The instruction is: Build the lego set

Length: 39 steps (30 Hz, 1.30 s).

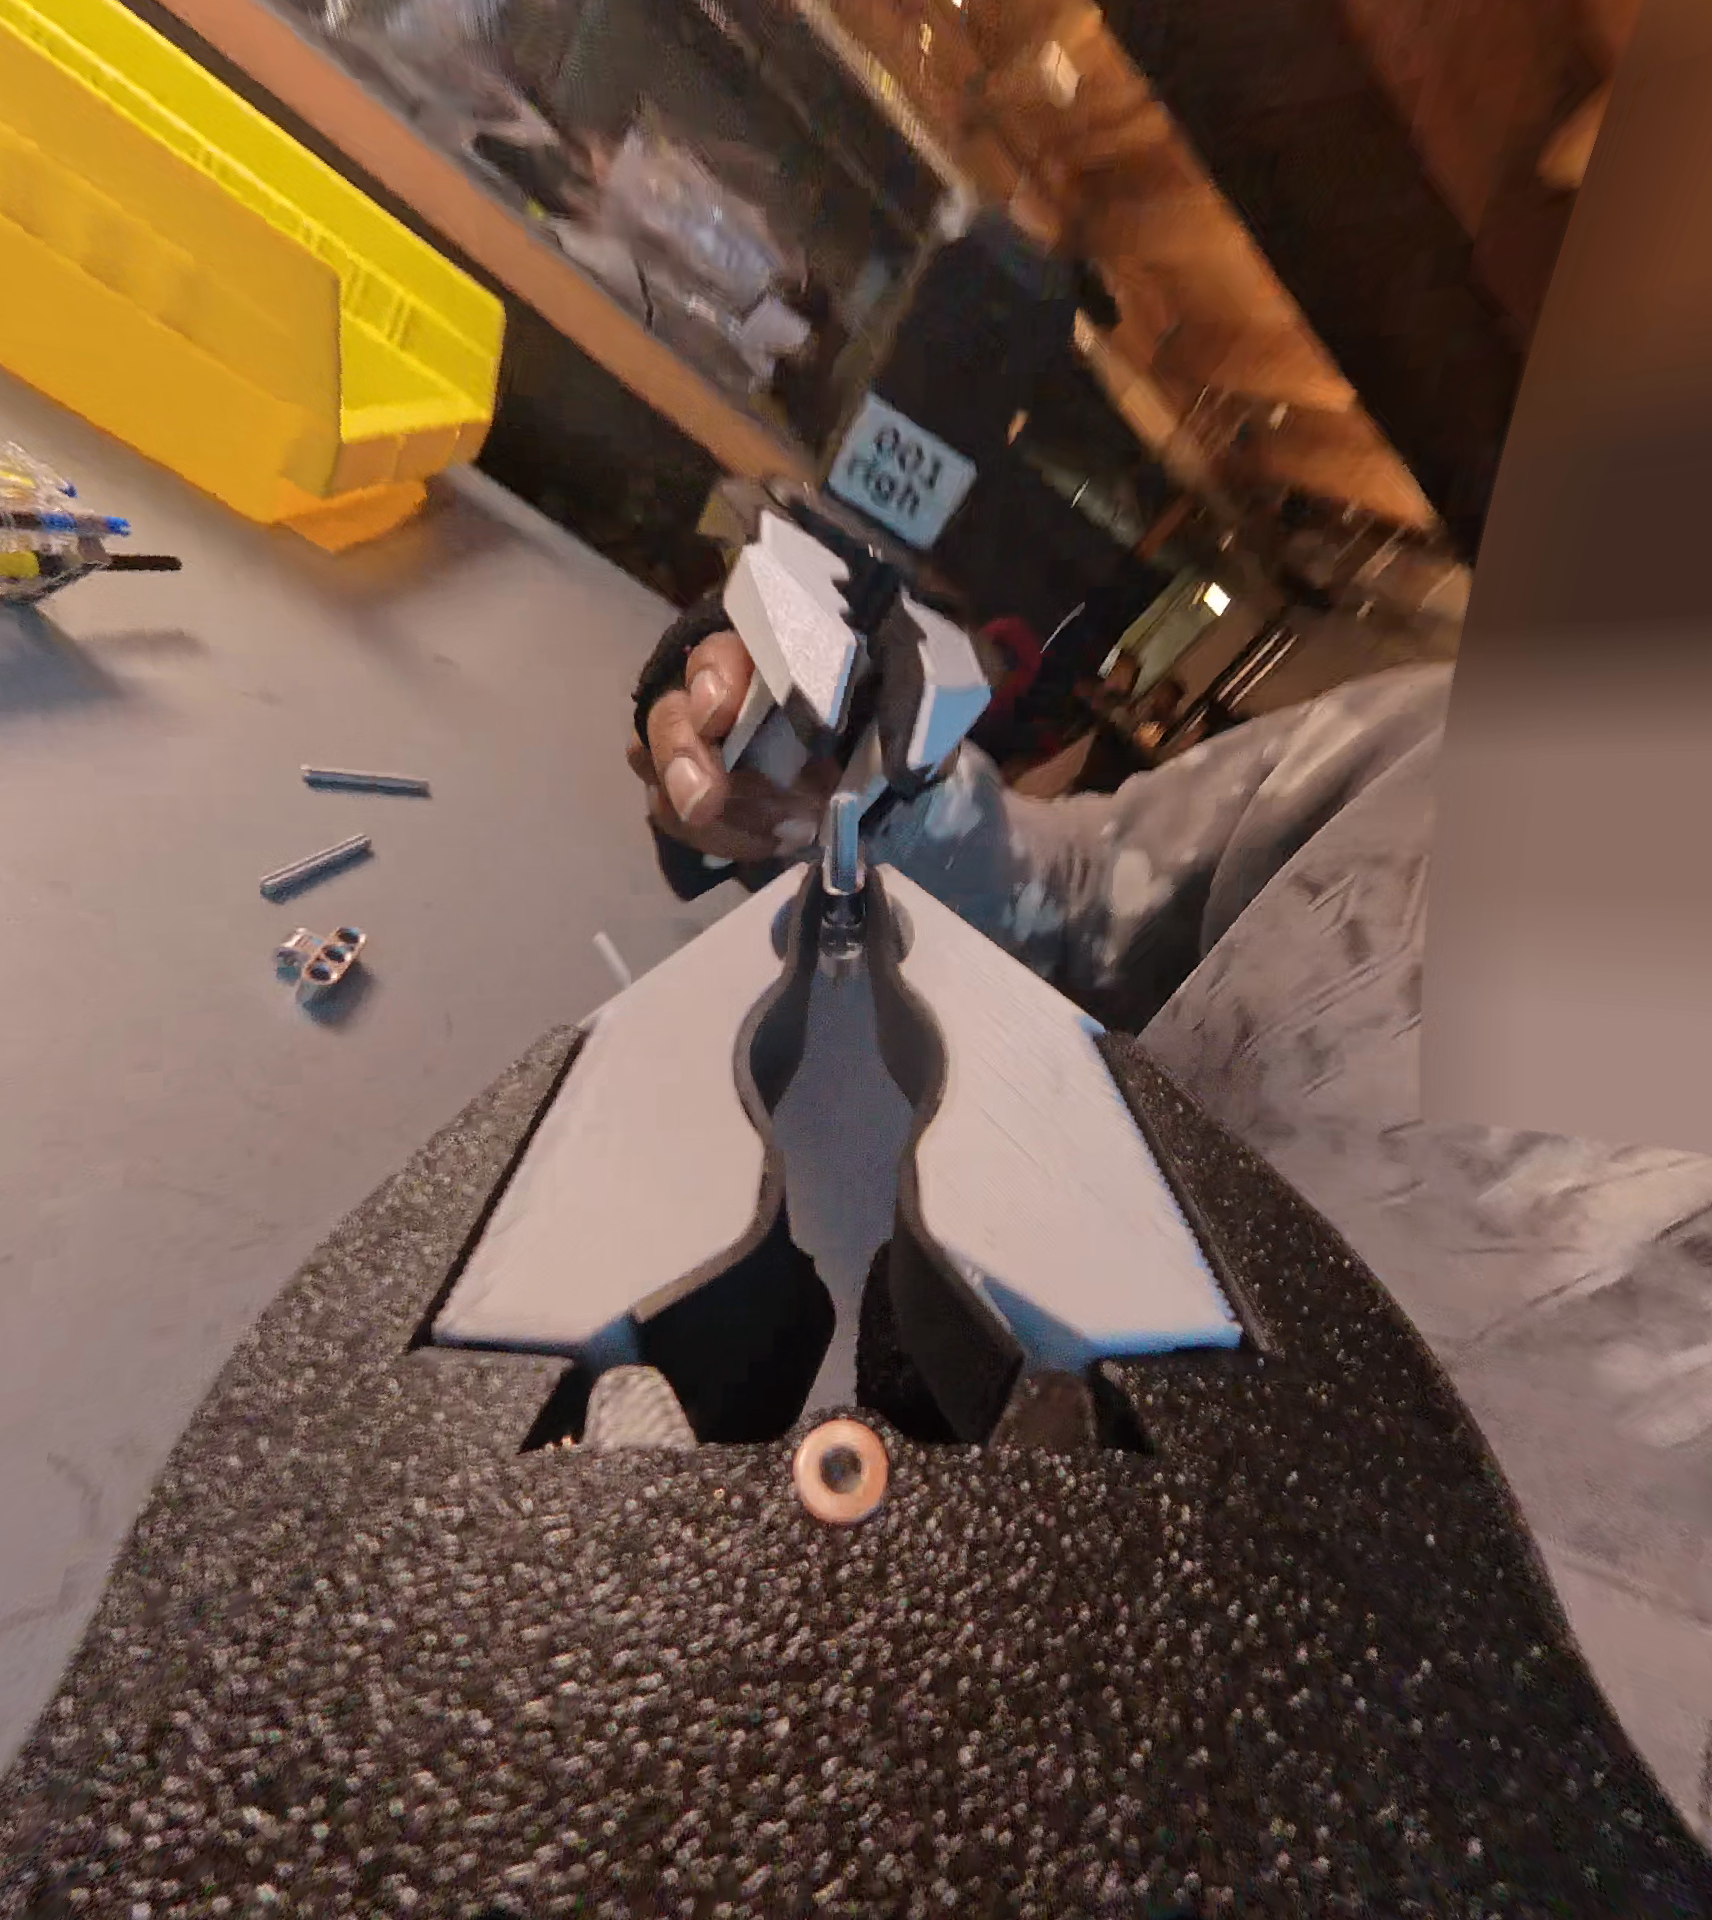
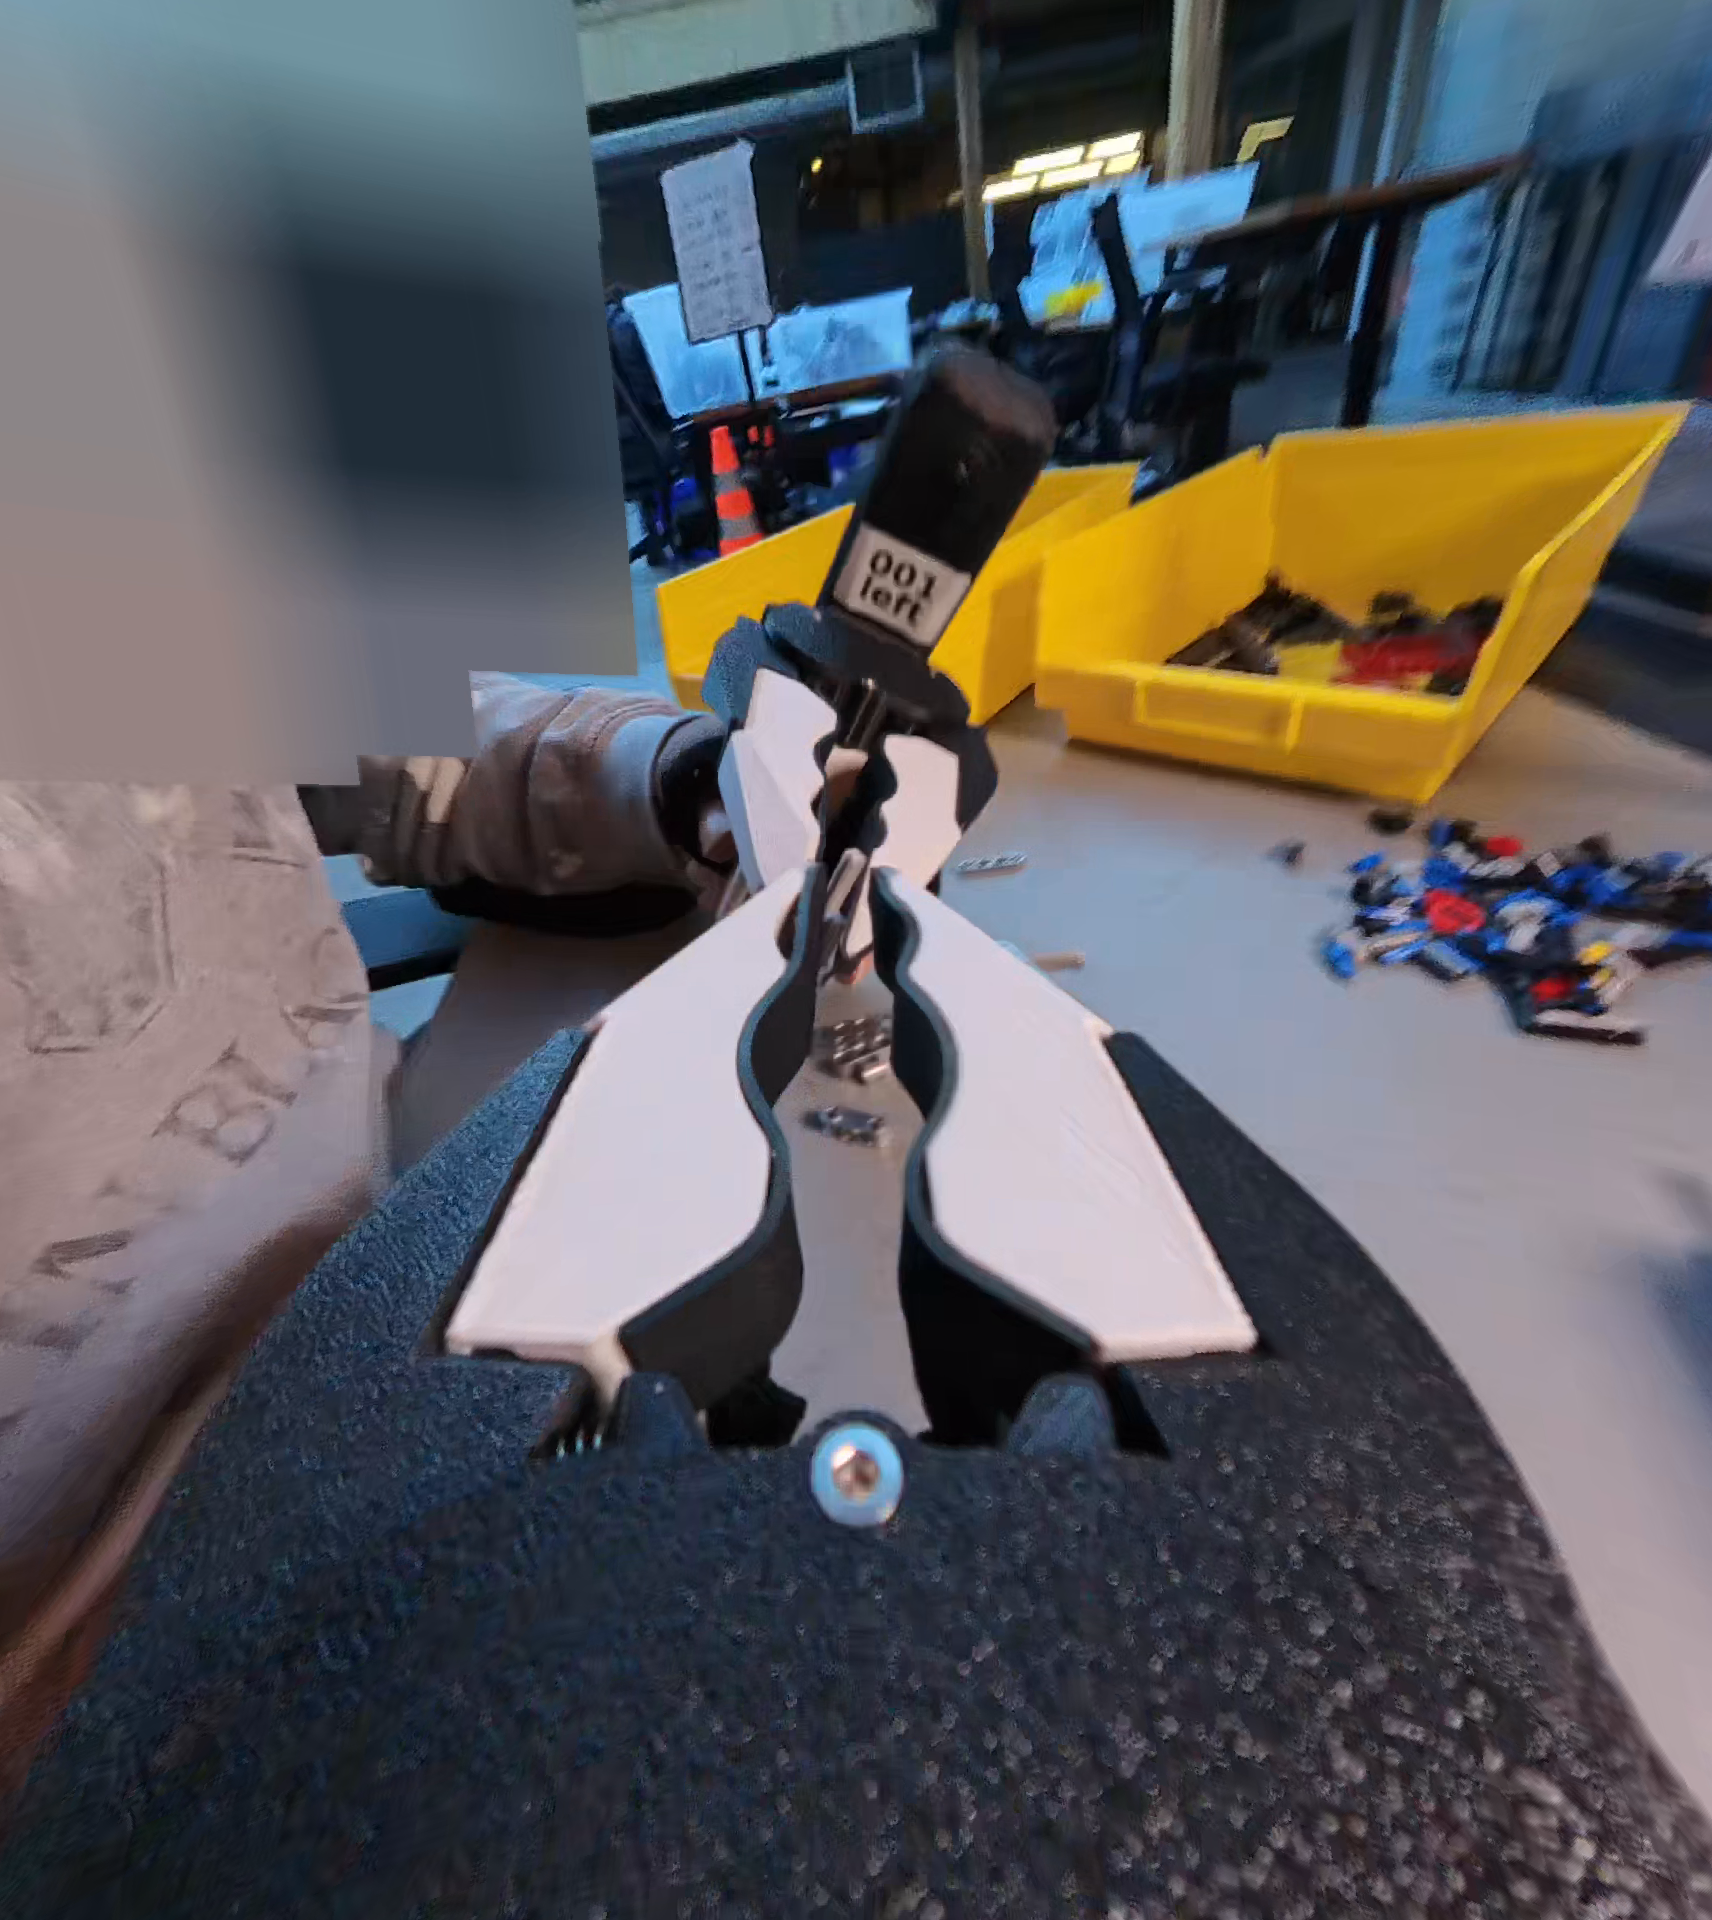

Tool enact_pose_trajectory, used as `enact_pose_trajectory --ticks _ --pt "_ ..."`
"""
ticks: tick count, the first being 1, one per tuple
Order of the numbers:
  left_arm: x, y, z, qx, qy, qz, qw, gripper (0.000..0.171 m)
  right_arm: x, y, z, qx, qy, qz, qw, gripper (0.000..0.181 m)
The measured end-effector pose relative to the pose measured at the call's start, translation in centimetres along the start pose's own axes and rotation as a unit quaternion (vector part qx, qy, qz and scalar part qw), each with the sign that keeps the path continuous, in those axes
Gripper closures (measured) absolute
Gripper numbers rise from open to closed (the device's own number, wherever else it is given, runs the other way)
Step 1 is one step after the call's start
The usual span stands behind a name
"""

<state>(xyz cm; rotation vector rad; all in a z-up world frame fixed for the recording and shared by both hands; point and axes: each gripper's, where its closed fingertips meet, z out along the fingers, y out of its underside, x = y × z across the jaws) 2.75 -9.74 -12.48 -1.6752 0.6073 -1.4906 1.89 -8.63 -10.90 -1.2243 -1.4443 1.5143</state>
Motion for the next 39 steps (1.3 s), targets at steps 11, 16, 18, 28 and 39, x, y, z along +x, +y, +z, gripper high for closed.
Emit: enact_pose_trajectory --ticks 11,16,18,28,39 --pt "-0.2 -1.6 -0.4 0.089 0.073 -0.139 0.984 0.166 0.6 0.6 0.6 -0.049 0.125 -0.266 0.955 0.163" --pt "-0.2 -1.3 -0.2 0.077 0.071 -0.134 0.985 0.165 0.3 1.2 0.6 -0.051 0.092 -0.236 0.966 0.169" --pt "0.0 -1.2 -0.3 0.080 0.081 -0.142 0.983 0.165 0.1 1.1 0.5 -0.043 0.082 -0.218 0.971 0.169" --pt "1.2 -0.4 0.3 0.050 0.136 -0.174 0.974 0.166 -1.4 0.8 0.5 -0.018 0.025 -0.187 0.982 0.160" --pt "1.3 -0.4 0.2 0.036 0.111 -0.119 0.986 0.165 -1.5 0.6 0.2 -0.005 -0.002 -0.136 0.991 0.169"
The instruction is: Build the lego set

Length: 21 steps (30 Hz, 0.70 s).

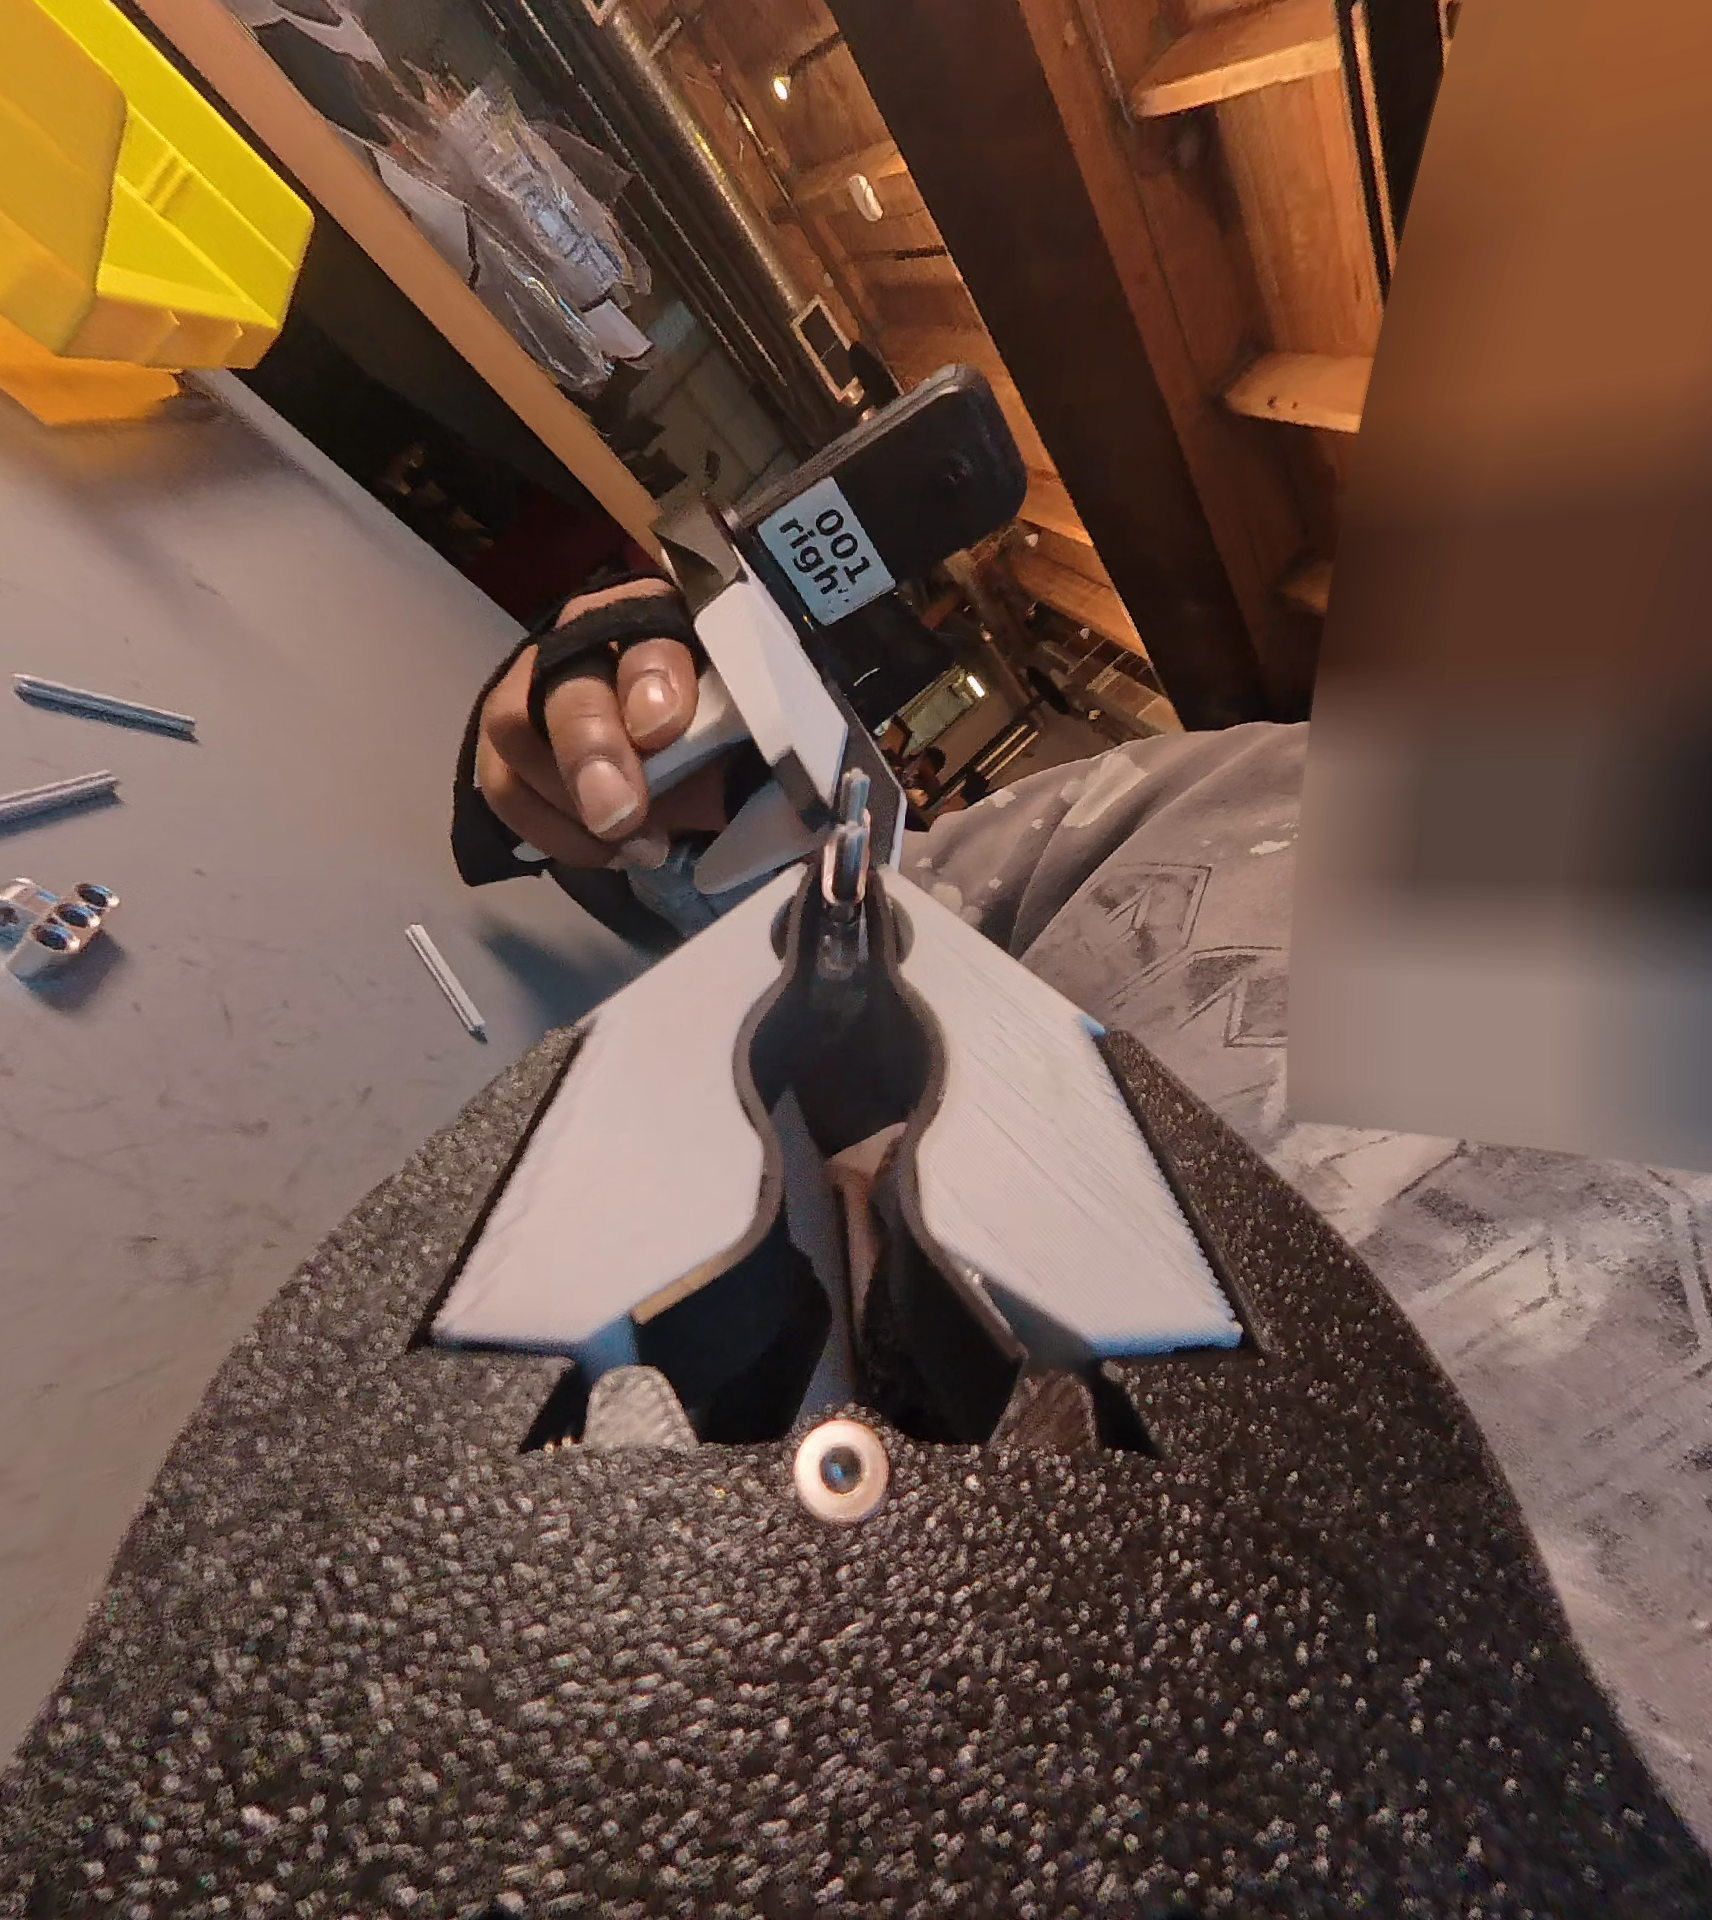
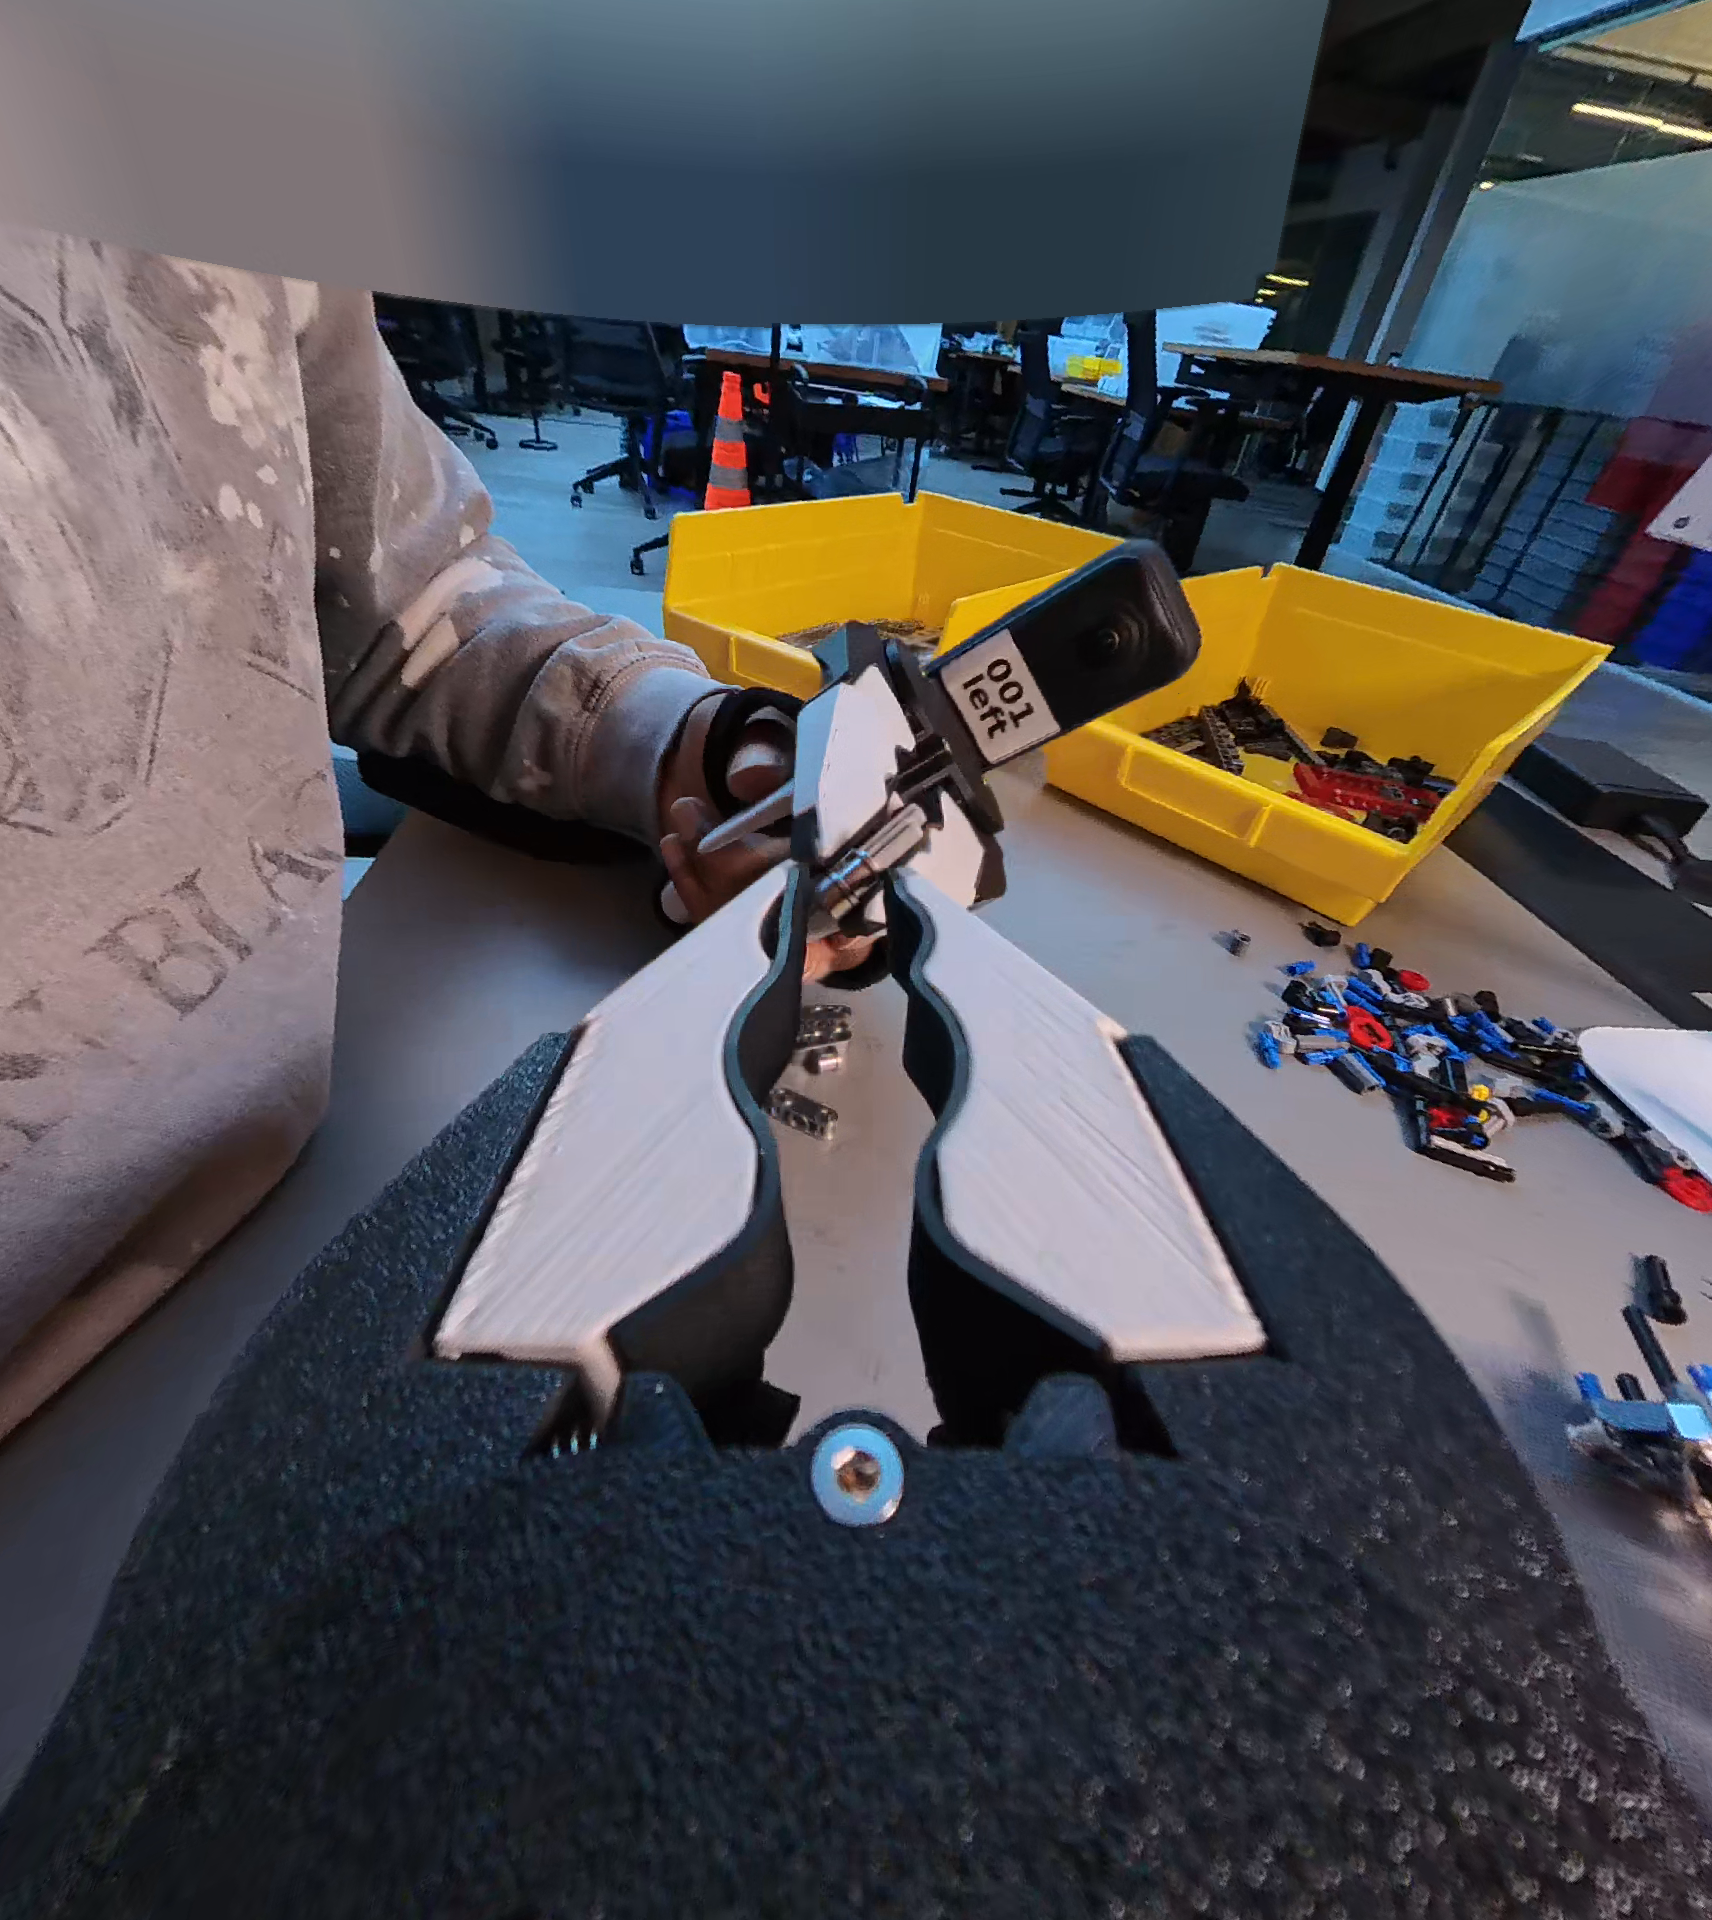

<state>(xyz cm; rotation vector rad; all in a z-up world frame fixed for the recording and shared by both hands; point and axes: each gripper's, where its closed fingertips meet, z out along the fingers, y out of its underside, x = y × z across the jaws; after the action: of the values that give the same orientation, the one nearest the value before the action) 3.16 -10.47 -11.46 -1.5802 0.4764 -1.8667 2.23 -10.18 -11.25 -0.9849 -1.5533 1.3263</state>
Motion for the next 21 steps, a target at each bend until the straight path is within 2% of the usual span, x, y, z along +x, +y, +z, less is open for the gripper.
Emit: enact_pose_trajectory --ticks 7,10,12,14,18,21 --pt "-0.5 0.0 -0.3 -0.013 -0.042 0.051 0.998 0.166 0.6 0.2 -0.2 -0.001 0.016 -0.005 1.000 0.166" --pt "-2.1 0.5 -0.6 -0.047 -0.124 0.126 0.983 0.166 1.2 1.1 -0.3 -0.034 0.043 -0.043 0.998 0.158" --pt "-3.2 0.6 -0.9 -0.083 -0.205 0.217 0.951 0.166 1.4 1.7 -0.2 -0.056 0.053 -0.059 0.995 0.155" --pt "-3.8 0.3 -1.2 -0.100 -0.262 0.293 0.914 0.166 1.8 1.9 -0.1 -0.061 0.063 -0.039 0.995 0.155" --pt "-4.7 -0.5 -2.2 -0.122 -0.345 0.415 0.833 0.165 3.2 3.3 -0.1 -0.083 0.072 0.086 0.990 0.155" --pt "-4.7 -1.2 -2.6 -0.132 -0.380 0.486 0.776 0.165 3.0 3.1 0.1 -0.055 0.045 0.181 0.981 0.154"
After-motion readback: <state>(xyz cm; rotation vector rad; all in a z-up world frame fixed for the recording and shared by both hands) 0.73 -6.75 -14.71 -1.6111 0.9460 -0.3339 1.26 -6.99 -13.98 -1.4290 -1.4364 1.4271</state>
